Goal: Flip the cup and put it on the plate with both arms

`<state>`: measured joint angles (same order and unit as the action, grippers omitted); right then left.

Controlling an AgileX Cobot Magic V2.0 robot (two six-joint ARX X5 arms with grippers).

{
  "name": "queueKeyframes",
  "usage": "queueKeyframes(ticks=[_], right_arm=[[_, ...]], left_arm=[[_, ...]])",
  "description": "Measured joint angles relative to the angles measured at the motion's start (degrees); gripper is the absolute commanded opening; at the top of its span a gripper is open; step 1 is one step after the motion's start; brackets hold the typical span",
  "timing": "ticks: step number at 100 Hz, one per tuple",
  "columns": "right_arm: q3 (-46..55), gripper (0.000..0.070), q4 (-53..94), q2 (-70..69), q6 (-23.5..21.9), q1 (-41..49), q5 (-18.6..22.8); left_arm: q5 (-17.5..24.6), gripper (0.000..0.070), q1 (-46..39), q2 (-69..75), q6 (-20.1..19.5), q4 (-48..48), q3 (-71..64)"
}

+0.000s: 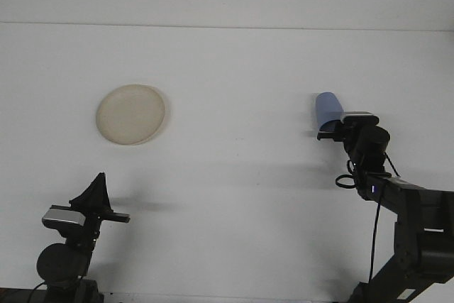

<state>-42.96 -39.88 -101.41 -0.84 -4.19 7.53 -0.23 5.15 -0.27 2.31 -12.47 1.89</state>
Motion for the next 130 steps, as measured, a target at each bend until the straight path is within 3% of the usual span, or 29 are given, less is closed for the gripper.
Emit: queueKeyframes(ticks=[21, 40, 67, 86, 103, 130], right_arm=[[-0.09, 0.0000, 2.43, 1.07, -0.02, 0.48, -0.07], [-0.07, 0.0000, 14.34, 12.02, -0.85, 4.04, -2.21], [-1.03, 0.0000, 40.83, 35.74, -7.74, 12.81, -5.35], [-8.59, 0.0000, 62.64, 46.77, -12.31, 22.51, -10.34], [-18.80, 0.0000, 80.63, 45.92, -16.26, 31.45, -13.55], [-34.58, 0.0000, 100.56, 34.64, -19.74, 41.03, -13.55]], left_arm=[[0.00, 0.0011, 0.00, 0.00, 0.00, -0.02, 0.00], [0.00, 0.0011, 0.00, 0.00, 0.00, 0.00, 0.00], [0.00, 0.0011, 0.00, 0.00, 0.00, 0.00, 0.00], [0.00, 0.0011, 0.00, 0.00, 0.00, 0.00, 0.00], [0.00, 0.0011, 0.00, 0.00, 0.00, 0.00, 0.00], [0.00, 0.0011, 0.00, 0.00, 0.00, 0.00, 0.00]])
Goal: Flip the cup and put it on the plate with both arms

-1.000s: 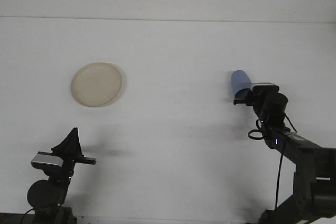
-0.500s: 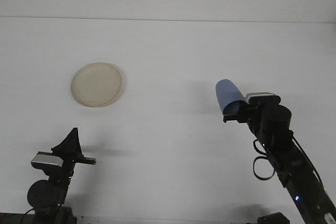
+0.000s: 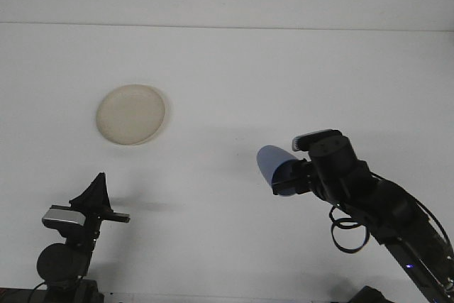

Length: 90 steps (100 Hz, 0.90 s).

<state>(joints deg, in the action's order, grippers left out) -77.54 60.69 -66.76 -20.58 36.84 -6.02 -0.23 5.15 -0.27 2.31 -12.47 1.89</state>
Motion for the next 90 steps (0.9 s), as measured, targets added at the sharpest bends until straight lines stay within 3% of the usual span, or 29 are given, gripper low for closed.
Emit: queueKeyframes(ticks=[39, 60, 90], right_arm=[[-12.28, 0.0000, 15.76, -23.39, -0.50, 4.85, 3.65], [-13.03, 0.0000, 15.78, -30.32, 0.33, 6.23, 9.38], [-13.07, 0.0000, 16.09, -34.73, 1.05, 6.54, 9.53]], left_arm=[[0.00, 0.0011, 0.00, 0.00, 0.00, 0.00, 0.00], [0.00, 0.0011, 0.00, 0.00, 0.00, 0.00, 0.00], [0.00, 0.0011, 0.00, 0.00, 0.00, 0.00, 0.00]])
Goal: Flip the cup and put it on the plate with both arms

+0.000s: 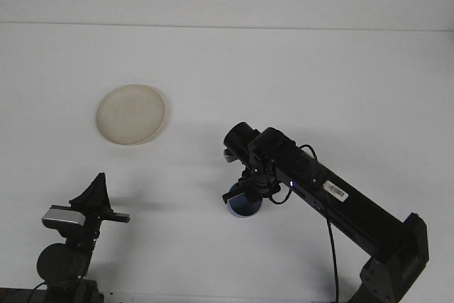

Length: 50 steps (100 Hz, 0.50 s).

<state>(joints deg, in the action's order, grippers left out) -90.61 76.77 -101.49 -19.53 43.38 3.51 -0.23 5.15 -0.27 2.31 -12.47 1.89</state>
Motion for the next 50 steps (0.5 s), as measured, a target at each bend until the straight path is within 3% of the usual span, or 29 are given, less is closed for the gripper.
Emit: queueKeyframes(ticks=[27, 50], right_arm=[[0.00, 0.0024, 0.02, -2.60, 0.70, 0.02, 1.05], [0.00, 0.0223, 0.02, -2.91, 1.11, 0.02, 1.27]], left_arm=[[0.00, 0.0011, 0.00, 0.00, 0.00, 0.00, 0.00], [0.00, 0.0011, 0.00, 0.00, 0.00, 0.00, 0.00]])
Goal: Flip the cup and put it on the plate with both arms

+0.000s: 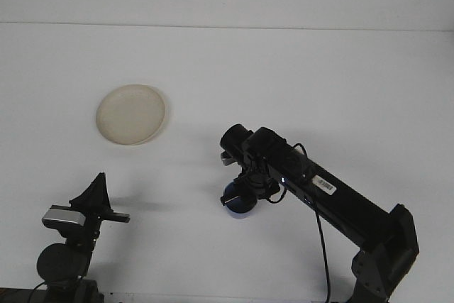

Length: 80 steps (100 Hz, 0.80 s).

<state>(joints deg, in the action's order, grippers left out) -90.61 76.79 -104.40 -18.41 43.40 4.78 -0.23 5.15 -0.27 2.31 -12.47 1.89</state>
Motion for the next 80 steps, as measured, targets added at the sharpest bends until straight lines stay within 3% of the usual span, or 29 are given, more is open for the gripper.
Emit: queueKeyframes(ticks=[29, 80], right_arm=[[-1.29, 0.0413, 0.04, -0.02, 0.24, -0.09, 1.29], [-5.14, 0.0418, 0.04, 7.45, 5.31, -5.86, 1.27]], left_arm=[[0.00, 0.0011, 0.00, 0.00, 0.00, 0.00, 0.00], [0.00, 0.0011, 0.00, 0.00, 0.00, 0.00, 0.00]])
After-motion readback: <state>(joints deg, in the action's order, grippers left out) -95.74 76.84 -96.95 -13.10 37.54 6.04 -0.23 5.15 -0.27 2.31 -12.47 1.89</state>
